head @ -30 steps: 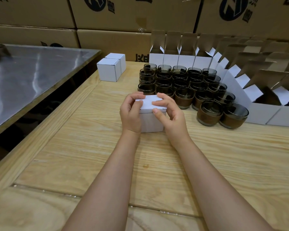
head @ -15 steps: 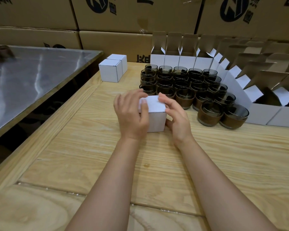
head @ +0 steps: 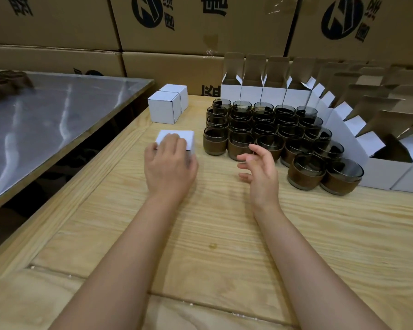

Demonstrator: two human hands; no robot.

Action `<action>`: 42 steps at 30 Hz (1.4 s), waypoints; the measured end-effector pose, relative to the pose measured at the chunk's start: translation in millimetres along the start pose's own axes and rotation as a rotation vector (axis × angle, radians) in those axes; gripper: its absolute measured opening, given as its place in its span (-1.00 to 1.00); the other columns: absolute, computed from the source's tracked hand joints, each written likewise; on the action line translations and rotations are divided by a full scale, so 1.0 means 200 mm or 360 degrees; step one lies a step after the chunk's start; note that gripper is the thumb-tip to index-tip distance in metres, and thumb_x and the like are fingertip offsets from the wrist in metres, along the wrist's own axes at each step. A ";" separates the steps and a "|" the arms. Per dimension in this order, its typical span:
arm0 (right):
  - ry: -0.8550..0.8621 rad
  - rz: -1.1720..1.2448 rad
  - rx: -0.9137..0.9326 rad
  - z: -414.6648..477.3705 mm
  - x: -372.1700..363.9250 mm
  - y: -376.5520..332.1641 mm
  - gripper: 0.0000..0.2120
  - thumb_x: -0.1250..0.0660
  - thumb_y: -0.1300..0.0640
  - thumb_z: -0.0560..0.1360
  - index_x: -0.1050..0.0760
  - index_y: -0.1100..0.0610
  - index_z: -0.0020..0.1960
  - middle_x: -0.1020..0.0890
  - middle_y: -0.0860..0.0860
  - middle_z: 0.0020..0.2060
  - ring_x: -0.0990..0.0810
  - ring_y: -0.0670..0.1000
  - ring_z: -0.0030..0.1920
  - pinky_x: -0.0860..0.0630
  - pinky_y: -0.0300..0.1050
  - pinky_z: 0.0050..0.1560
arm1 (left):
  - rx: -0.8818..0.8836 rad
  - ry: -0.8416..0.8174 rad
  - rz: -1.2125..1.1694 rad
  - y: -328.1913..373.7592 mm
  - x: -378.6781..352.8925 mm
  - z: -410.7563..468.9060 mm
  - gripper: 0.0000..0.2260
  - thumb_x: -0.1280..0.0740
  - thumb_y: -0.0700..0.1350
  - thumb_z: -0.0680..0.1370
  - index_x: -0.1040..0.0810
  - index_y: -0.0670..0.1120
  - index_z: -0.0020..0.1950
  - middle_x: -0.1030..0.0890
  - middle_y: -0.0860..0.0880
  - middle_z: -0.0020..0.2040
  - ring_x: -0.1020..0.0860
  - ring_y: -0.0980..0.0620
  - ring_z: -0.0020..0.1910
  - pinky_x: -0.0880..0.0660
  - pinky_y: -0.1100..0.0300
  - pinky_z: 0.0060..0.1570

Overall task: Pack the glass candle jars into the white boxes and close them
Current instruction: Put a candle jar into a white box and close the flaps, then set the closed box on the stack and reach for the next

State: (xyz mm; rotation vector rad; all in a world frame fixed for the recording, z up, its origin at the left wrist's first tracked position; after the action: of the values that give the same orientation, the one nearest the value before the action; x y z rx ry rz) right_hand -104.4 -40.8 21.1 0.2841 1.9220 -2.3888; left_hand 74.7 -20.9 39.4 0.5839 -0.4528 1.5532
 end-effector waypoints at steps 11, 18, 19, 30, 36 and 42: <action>-0.0089 -0.0266 -0.0014 0.05 -0.03 0.09 -0.78 -0.21 0.14 0.58 -0.45 -0.18 0.07 -0.65 -0.08 -0.18 -0.60 -0.19 -0.13 -0.49 -0.14 0.01 | 0.0512 -0.0291 -0.0330 -0.48 -0.41 0.26 -0.58 -0.33 -0.07 0.55 -0.36 0.00 0.40 -0.27 -0.13 0.39 -0.34 -0.11 0.30 -0.44 -0.06 0.02; -0.0184 -0.0331 -0.0005 0.05 -0.05 0.11 -0.78 -0.21 -0.03 0.45 -0.45 -0.24 0.07 -0.65 -0.13 -0.21 -0.59 -0.19 -0.18 -0.46 -0.31 -0.12 | 0.0460 -0.0354 -0.0254 -0.54 -0.58 0.37 -0.56 -0.28 -0.02 0.57 -0.23 0.08 0.42 -0.19 -0.07 0.39 -0.36 -0.13 0.28 -0.49 -0.07 -0.10; -0.0186 -0.0337 -0.0006 0.05 -0.05 0.11 -0.79 -0.23 -0.01 0.47 -0.45 -0.25 0.07 -0.65 -0.12 -0.22 -0.59 -0.18 -0.19 -0.46 -0.32 -0.11 | 0.0459 -0.0369 -0.0253 -0.55 -0.59 0.37 -0.54 -0.28 -0.01 0.56 -0.21 0.09 0.43 -0.19 -0.07 0.39 -0.36 -0.13 0.28 -0.49 -0.07 -0.09; -0.0187 -0.0485 -0.0044 0.06 -0.04 0.11 -0.83 -0.23 0.11 0.55 -0.47 -0.13 0.06 -0.65 -0.03 -0.23 -0.58 -0.12 -0.21 -0.48 -0.35 -0.18 | 0.0640 -0.0387 -0.0430 -0.37 -0.45 0.24 -0.32 -0.25 0.09 0.56 0.04 -0.03 0.55 0.04 -0.19 0.54 -0.04 -0.24 0.46 -0.15 -0.16 0.38; -0.0152 -0.0516 -0.0069 0.04 -0.03 0.09 -0.77 -0.22 0.18 0.53 -0.50 -0.15 -0.07 -0.65 -0.09 -0.28 -0.55 -0.22 -0.32 -0.51 -0.32 -0.23 | 0.0848 -0.0365 -0.0842 0.00 -0.24 0.03 -0.36 -0.29 0.01 0.55 -0.06 -0.08 0.52 -0.05 -0.19 0.48 -0.11 -0.19 0.38 -0.12 -0.01 0.35; -0.0063 -0.0379 -0.0159 0.01 0.01 0.07 -0.78 -0.21 0.22 0.55 -0.56 -0.05 -0.09 -0.65 -0.07 -0.32 -0.61 -0.09 -0.21 -0.57 -0.04 -0.02 | 0.1092 -0.0439 -0.1167 0.35 -0.14 -0.11 -0.39 -0.32 -0.05 0.52 -0.14 -0.08 0.50 -0.22 -0.17 0.39 -0.19 -0.13 0.34 -0.13 0.10 0.30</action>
State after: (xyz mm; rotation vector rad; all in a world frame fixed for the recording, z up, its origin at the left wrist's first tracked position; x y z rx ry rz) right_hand -104.8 -44.8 7.4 0.0018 2.1580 -2.4034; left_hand 3.3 -34.7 8.7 1.3323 0.1234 0.8854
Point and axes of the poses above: each hand's wrist, its own z-axis towards the middle knuckle, its own x-axis out of the back of the hand, y = z × x, the point moved 4 cm from there along z, towards the middle knuckle
